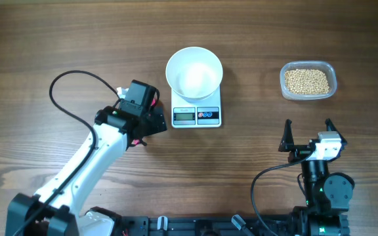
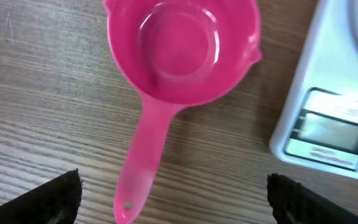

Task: Scoop item into bowl and weigh 150g on scale
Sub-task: 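Lift the pink scoop with the left gripper toward the scale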

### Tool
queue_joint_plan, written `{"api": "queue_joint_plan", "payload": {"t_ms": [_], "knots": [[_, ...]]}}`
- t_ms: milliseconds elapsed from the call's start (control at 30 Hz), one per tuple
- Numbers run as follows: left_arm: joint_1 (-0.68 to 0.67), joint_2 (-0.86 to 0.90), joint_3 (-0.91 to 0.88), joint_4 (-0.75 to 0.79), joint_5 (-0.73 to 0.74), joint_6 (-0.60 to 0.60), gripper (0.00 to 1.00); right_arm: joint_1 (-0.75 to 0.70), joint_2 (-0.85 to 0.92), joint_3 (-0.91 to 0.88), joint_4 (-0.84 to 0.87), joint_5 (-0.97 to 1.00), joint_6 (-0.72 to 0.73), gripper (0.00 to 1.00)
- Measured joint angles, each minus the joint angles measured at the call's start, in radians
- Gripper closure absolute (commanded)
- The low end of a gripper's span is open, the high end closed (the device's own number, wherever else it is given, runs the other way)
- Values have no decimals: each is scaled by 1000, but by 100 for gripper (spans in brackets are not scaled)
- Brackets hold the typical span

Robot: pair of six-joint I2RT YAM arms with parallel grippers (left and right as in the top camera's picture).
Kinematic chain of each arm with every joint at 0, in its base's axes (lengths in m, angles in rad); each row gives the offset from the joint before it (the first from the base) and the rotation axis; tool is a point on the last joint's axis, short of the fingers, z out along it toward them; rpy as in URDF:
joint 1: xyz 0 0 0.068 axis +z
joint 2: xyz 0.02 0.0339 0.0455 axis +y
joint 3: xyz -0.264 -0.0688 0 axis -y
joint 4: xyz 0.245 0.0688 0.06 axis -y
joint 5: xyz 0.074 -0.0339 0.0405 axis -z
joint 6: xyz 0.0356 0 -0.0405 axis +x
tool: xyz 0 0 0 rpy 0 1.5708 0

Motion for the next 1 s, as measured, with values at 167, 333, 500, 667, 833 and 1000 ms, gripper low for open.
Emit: {"api": "queue_joint_plan", "payload": {"t_ms": [167, 333, 500, 667, 833, 1000], "knots": [[0, 78, 0, 12, -34, 8, 1, 0, 0, 0, 0, 0, 0, 0], [22, 105, -1, 85, -55, 86, 6, 0, 0, 0, 0, 0, 0, 1], [95, 135, -1, 120, -1, 165, 12, 0, 0, 0, 0, 0, 0, 0], [97, 150, -1, 137, 43, 250, 20, 0, 0, 0, 0, 0, 0, 0], [97, 220, -1, 153, 45, 282, 40, 0, 0, 0, 0, 0, 0, 0], [97, 224, -2, 168, 47, 289, 56, 0, 0, 0, 0, 0, 0, 0]]}}
